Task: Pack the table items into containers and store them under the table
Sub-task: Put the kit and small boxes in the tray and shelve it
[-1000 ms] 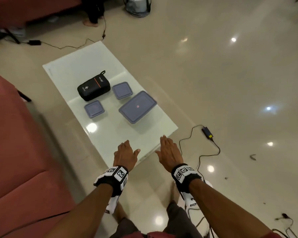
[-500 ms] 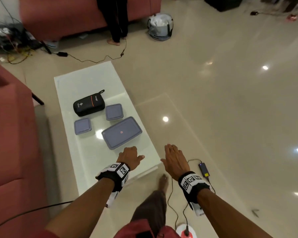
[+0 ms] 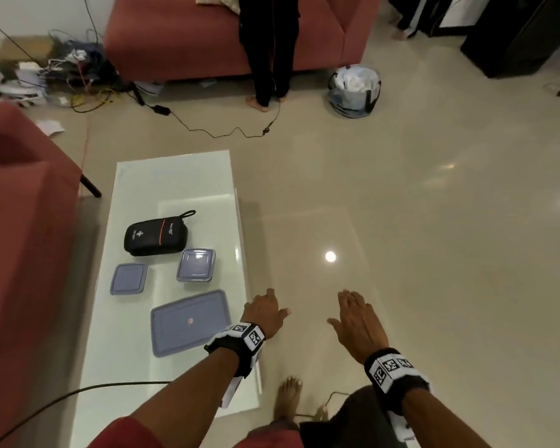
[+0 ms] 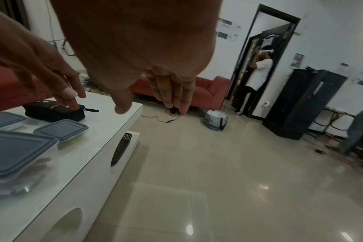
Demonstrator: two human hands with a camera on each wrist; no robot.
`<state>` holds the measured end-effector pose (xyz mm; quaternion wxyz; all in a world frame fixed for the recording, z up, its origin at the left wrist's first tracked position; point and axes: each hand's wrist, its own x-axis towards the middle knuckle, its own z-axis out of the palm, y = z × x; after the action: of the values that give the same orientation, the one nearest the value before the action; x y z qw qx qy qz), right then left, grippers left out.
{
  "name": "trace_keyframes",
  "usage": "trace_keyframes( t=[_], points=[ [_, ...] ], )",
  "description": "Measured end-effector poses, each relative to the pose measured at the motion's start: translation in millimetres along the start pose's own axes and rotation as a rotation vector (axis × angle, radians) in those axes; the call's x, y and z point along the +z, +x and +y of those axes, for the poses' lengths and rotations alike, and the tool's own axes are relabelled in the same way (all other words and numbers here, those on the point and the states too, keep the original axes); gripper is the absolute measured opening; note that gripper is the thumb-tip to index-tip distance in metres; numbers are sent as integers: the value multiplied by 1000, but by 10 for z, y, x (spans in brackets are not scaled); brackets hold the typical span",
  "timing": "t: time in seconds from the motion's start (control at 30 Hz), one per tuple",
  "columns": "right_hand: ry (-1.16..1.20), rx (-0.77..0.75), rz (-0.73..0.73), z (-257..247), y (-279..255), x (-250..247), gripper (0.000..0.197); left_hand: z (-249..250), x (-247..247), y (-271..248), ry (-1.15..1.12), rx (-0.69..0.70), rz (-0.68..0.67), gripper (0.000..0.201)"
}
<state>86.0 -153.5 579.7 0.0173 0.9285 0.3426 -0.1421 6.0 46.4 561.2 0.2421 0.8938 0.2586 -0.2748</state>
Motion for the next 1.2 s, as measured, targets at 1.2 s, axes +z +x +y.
trace_keyframes(
  t=[1.2],
  points=[
    [-344, -1098, -277, 564, 6060, -998, 50, 812, -1623, 3608, -644, -750, 97, 55]
  ],
)
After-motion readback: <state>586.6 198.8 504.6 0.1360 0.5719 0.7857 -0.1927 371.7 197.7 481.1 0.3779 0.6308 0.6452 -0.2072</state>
